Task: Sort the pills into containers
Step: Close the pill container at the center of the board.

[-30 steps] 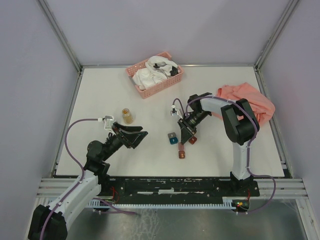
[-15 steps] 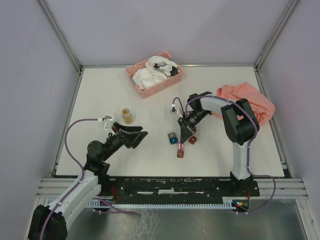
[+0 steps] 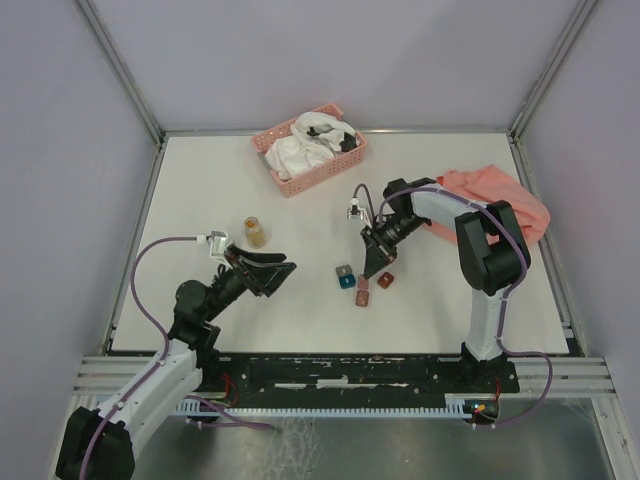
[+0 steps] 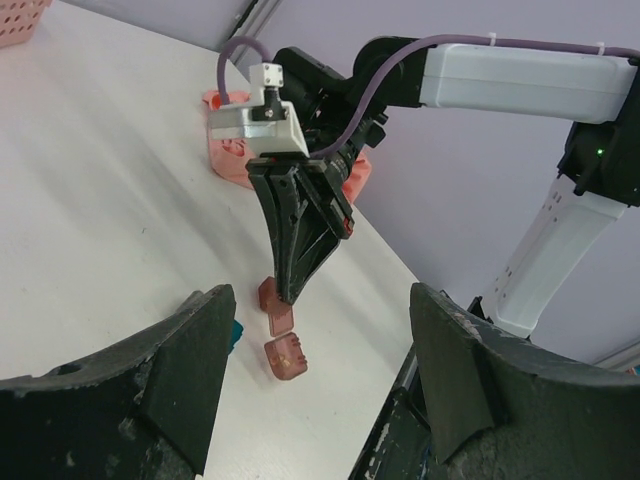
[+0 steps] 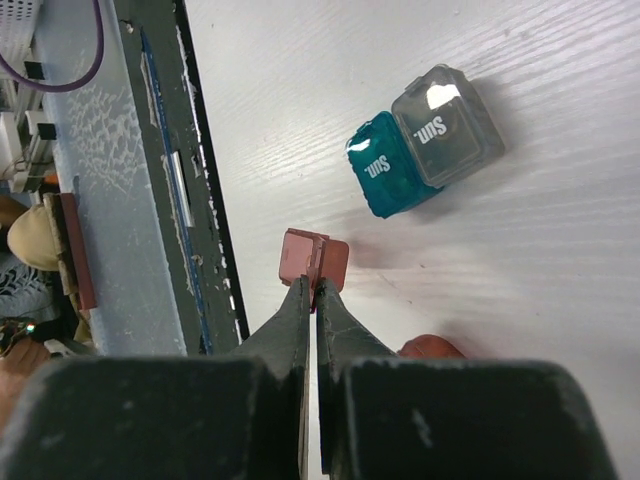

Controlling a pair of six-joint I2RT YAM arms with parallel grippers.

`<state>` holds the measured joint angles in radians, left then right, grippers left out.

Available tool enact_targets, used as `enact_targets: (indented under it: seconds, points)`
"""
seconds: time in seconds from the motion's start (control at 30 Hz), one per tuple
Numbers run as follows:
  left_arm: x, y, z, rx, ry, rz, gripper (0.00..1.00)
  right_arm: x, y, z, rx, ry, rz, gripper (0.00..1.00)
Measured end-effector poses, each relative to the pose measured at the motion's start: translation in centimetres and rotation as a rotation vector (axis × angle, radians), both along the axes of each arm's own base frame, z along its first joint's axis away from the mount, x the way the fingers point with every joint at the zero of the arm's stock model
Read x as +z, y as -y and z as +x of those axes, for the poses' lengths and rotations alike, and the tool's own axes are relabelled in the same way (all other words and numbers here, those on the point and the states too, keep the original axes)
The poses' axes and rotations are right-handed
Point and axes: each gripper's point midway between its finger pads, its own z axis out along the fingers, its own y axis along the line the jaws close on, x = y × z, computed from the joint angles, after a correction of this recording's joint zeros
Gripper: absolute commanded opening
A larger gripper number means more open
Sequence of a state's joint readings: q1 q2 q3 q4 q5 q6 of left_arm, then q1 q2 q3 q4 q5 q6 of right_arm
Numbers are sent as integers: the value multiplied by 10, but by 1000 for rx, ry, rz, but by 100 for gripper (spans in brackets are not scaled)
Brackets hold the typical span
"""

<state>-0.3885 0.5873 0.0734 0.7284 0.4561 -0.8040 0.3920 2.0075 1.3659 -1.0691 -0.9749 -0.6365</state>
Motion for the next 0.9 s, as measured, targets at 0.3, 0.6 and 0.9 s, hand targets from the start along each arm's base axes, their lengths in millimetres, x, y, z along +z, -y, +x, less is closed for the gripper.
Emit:
enact_targets:
  seconds: [0.3,0.6,0.9]
  points:
    - [-5,4,-1,-16,-31,-1,76,7,7,15,-50,82,14,2]
    - [-11,12,-3,-46,-60,1,76,0,10,17,-54,101,3,2]
    - [-21,25,-10,-99,-98,11,75,3,10,18,-57,115,17,2]
